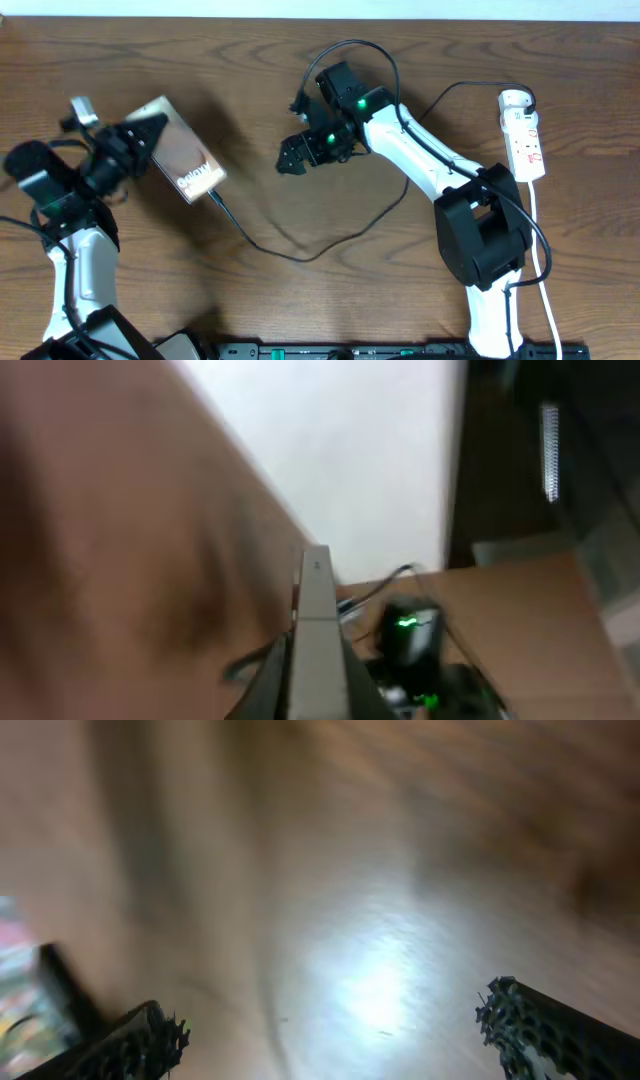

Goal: Plug charger to phone and switch on socket
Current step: 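Lower the phone flat onto the table with the left gripper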

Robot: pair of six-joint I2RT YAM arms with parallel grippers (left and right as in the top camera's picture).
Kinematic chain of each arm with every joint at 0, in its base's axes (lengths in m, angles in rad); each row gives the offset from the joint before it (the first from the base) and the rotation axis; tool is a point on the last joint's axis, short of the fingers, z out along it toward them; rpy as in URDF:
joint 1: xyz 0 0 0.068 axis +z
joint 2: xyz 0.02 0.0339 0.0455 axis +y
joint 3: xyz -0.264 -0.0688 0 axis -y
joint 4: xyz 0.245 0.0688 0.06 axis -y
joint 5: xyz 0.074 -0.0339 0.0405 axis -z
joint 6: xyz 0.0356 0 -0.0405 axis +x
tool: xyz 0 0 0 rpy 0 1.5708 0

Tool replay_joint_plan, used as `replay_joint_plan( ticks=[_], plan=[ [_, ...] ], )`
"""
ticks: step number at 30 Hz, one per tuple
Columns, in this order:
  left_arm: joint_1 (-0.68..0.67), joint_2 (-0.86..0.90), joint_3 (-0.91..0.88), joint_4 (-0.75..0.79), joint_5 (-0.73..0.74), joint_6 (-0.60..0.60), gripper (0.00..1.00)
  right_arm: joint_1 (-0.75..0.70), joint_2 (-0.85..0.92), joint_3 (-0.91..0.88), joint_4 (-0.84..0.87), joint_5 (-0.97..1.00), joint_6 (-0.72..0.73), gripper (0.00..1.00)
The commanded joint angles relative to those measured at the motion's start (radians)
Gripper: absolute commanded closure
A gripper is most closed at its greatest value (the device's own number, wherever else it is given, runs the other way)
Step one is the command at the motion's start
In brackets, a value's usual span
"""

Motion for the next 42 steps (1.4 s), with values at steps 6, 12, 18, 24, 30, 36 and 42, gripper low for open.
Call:
replay_joint_plan(
  ticks=[6, 12, 18, 24, 30, 36, 42],
  plan=[
    [0.002, 0.021, 0.0, -0.611, -0.528, 0.447, 0.93, -0.014, 0.004, 0.008, -0.01, 0.177, 0.051, 0.01],
    [-0.018, 0.204, 0.0, -0.625, -0.606, 0.439, 0.93, -0.014, 0.004, 0.008, -0.018, 0.177, 0.051, 0.01],
    [-0.018, 0.28, 0.0, -0.584, -0.6, 0.42, 0.93, -0.014, 0.004, 0.008, -0.021, 0.177, 0.05, 0.01],
    [-0.018, 0.28, 0.0, -0.584, -0.6, 0.42, 0.93, -0.014, 0.004, 0.008, -0.021, 0.177, 0.051, 0.01],
    [-0.018, 0.28, 0.0, -0.594, -0.6, 0.42, 0.83, -0.014, 0.004, 0.008, -0.021, 0.176, 0.051, 0.01],
    [-0.018, 0.28, 0.0, -0.614, -0.6, 0.432, 0.78, -0.014, 0.004, 0.008, -0.021, 0.173, 0.051, 0.01],
    [-0.018, 0.28, 0.0, -0.625, -0.601, 0.432, 0.63, -0.014, 0.004, 0.008, -0.021, 0.169, 0.051, 0.01]
  ],
)
